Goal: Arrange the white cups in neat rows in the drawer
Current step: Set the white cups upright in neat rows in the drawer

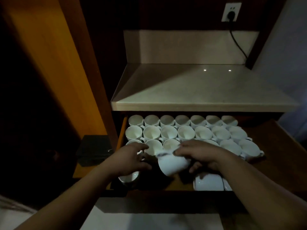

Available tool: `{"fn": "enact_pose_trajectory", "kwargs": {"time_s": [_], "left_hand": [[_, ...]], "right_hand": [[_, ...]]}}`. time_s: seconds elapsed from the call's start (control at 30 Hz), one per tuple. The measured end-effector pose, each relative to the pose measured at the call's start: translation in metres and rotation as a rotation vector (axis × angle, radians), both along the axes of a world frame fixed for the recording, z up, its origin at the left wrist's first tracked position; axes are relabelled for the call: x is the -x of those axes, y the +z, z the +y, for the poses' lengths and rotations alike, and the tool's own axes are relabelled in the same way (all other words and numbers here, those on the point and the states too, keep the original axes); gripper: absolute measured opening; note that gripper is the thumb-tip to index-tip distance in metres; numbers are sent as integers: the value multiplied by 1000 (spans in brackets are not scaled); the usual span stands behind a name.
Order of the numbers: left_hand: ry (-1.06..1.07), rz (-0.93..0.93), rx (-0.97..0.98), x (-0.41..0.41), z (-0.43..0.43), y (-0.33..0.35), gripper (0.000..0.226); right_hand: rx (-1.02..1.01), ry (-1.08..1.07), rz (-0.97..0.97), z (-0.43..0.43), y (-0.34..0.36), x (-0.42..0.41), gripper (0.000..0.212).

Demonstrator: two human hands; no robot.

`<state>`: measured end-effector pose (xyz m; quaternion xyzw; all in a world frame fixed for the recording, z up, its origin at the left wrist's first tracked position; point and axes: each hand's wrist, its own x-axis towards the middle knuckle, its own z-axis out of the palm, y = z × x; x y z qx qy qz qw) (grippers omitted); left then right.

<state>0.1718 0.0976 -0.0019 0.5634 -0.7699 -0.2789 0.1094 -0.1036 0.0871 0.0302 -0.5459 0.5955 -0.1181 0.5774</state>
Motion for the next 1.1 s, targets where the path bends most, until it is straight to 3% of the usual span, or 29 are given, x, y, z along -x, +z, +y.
{"fn": "enact_pose_trajectory", "kwargs": {"time_s": [0.07, 0.13, 0.2, 0.3, 0.4, 0.5, 0.57, 0.77, 0.9, 1.1], "left_hand": [[102, 399, -313, 12, -2, 19, 78], [101, 816, -571, 28, -2, 34, 67], [77, 1050, -611, 44, -1, 47, 54], [122, 1172, -511, 57, -7, 55, 51], [152, 1037, -351, 59, -15, 64, 65], [226, 635, -77, 62, -18, 77, 79], [205, 393, 56, 66, -17, 85, 87], [107, -62, 379, 82, -8, 89, 105], [35, -182, 486, 82, -1, 80, 102], [42, -136, 512, 67, 0, 75, 102]], "right_hand": [[-31, -120, -239, -3, 17, 3, 28], [-43, -244, -435, -3, 30, -2, 32], [-18, -286, -536, -4, 33, -7, 37], [63, -247, -599, -4, 46, -6, 38], [179, -181, -462, -9, 54, 0, 32], [279, -131, -354, -13, 68, 8, 28], [401, 1, -221, -16, 75, 11, 39], [589, 321, 174, -13, 90, 3, 71], [663, 409, 388, -13, 84, -7, 93], [713, 381, 404, -13, 81, -17, 86]]}}
